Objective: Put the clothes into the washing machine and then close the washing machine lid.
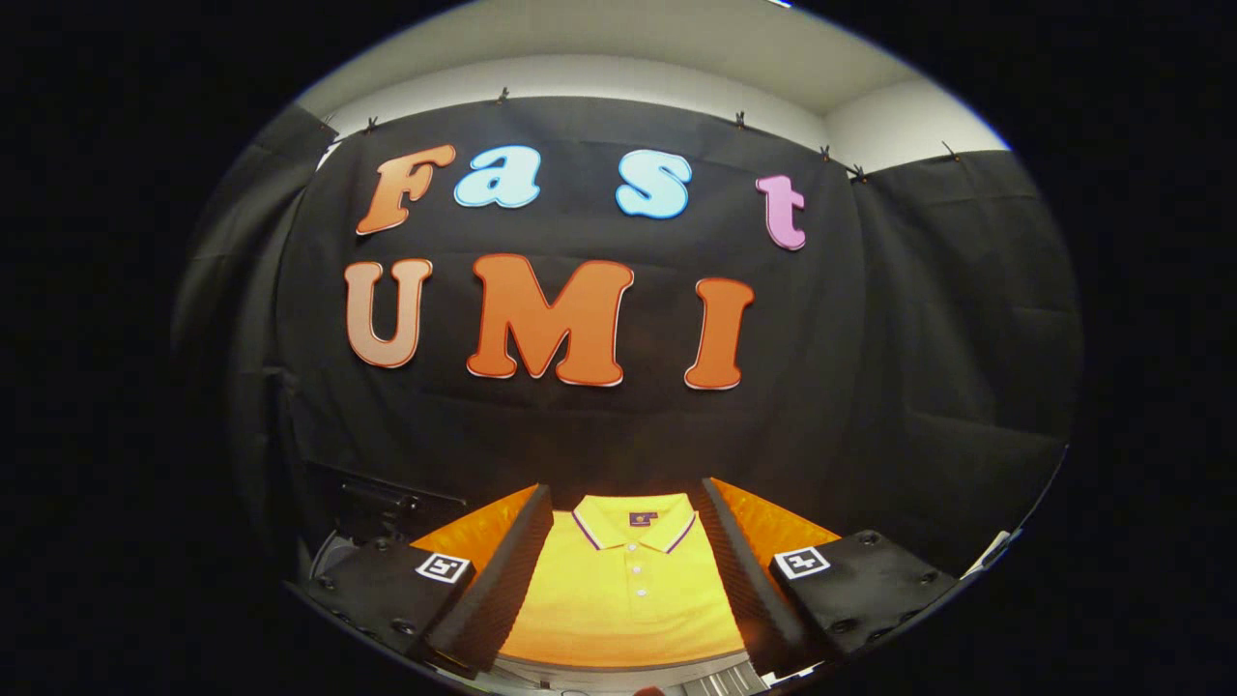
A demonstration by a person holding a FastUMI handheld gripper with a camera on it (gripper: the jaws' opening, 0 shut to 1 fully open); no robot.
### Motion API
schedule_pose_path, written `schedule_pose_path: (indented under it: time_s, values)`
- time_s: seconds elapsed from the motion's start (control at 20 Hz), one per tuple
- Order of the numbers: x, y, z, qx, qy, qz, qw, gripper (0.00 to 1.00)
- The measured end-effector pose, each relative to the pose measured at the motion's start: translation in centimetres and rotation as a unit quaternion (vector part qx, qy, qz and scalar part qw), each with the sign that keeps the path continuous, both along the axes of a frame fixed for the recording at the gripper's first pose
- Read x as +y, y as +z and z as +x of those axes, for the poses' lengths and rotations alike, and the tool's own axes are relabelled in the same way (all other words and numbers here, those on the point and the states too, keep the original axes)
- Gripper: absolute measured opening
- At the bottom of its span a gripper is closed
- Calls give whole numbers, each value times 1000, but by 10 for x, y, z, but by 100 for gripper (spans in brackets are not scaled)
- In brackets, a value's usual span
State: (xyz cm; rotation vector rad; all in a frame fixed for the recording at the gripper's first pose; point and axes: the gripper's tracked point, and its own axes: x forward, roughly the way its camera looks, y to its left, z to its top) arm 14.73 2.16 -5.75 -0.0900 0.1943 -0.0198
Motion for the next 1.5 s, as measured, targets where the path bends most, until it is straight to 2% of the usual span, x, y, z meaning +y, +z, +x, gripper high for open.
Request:
schedule_pose_path:
  time_s: [0.25, 0.45, 0.55, 0.85, 1.0, 1.2, 1.35, 1.45, 1.5]
  values:
    - [-25, -69, 59, 95, -6, 12, 995, 99]
    - [-42, -143, 83, 207, -18, 38, 977, 99]
    - [-48, -164, 90, 241, -21, 34, 970, 99]
    - [-46, -202, 94, 300, -13, 44, 953, 99]
    - [-46, -205, 94, 325, -21, 69, 943, 99]
    - [-43, -205, 93, 357, -10, 57, 932, 99]
    - [-39, -205, 92, 374, 8, 50, 926, 93]
    - [-35, -204, 92, 380, 21, 46, 924, 81]
    - [-37, -204, 93, 383, 23, 43, 923, 70]
